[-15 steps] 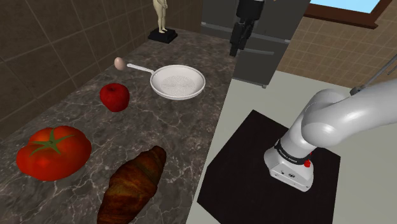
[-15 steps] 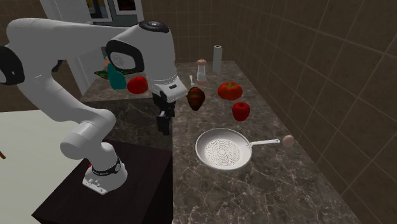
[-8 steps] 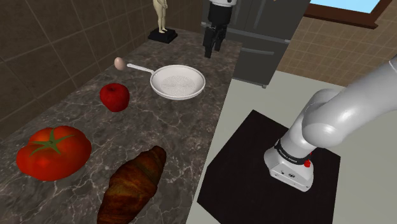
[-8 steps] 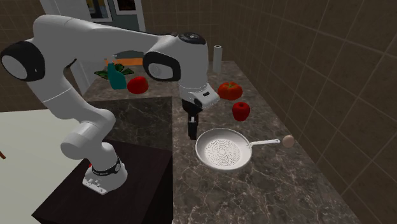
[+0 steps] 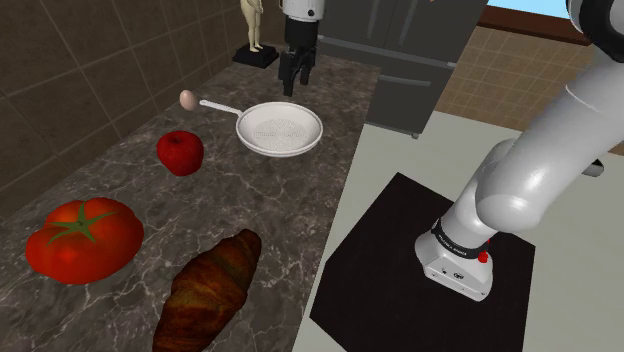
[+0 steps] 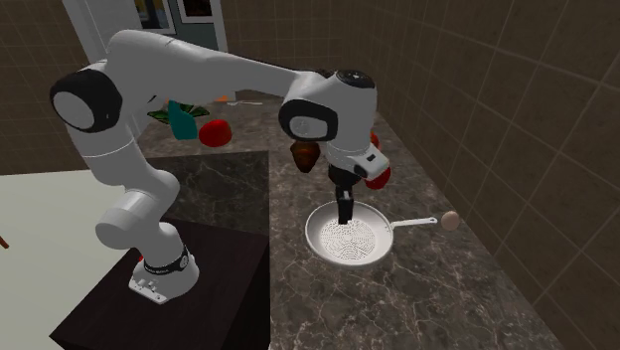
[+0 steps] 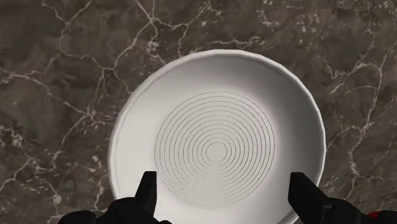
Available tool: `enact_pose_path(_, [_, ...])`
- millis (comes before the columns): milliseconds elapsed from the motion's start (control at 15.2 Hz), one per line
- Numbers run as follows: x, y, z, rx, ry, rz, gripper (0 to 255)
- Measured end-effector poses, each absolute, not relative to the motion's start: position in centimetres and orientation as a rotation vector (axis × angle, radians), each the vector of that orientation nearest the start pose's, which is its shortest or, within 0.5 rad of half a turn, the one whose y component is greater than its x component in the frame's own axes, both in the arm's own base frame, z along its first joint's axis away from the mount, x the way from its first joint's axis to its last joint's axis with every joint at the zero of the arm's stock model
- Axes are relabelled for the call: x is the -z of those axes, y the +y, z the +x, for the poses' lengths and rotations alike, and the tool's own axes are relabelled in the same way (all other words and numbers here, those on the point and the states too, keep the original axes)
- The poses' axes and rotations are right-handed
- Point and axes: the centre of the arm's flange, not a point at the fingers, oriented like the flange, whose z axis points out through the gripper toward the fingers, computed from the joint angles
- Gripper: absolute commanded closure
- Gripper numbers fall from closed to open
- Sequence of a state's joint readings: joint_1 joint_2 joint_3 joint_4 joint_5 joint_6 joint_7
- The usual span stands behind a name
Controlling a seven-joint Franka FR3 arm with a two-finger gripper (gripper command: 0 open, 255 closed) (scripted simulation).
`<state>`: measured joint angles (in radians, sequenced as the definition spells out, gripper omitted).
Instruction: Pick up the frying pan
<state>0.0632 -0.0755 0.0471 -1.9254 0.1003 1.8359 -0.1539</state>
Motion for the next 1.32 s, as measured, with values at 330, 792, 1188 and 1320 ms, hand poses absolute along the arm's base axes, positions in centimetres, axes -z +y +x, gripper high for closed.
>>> enact_pose_path(330, [-49.4, 9.3, 59.1, -0.017, -0.416, -3.019, 0])
enact_pose_path(792, [-46.5, 13.5, 66.7, -0.016, -0.494, -3.006, 0])
enact_pose_path(1188, [-43.6, 15.1, 69.6, -0.016, -0.523, -3.001, 0])
enact_pose_path(1320, [-42.5, 15.0, 69.7, -0.016, -0.524, -3.001, 0])
